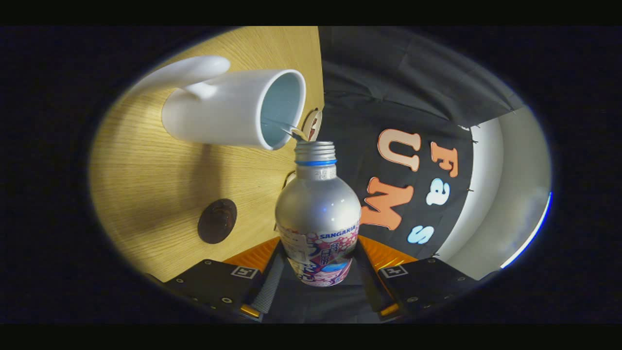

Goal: Take the bottle from table, then pour the juice into the cup, finally place the bottle on the coaster

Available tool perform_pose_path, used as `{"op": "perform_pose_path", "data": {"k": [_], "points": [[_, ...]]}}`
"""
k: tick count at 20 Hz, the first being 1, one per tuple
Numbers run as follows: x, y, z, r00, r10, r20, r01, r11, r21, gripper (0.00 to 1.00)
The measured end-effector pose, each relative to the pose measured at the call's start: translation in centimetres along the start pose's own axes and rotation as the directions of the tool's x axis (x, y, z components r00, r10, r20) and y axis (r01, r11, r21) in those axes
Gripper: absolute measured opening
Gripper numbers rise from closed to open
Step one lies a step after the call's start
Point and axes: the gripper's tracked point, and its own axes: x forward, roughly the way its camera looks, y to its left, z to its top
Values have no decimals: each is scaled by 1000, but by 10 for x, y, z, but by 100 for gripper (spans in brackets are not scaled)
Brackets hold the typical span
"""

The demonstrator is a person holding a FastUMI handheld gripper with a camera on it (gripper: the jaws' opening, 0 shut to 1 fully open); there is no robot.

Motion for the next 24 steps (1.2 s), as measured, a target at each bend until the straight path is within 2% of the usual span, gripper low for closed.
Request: {"op": "perform_pose_path", "data": {"k": [24], "points": [[-3,-19,9,999,3,36,3,987,-158,75]]}}
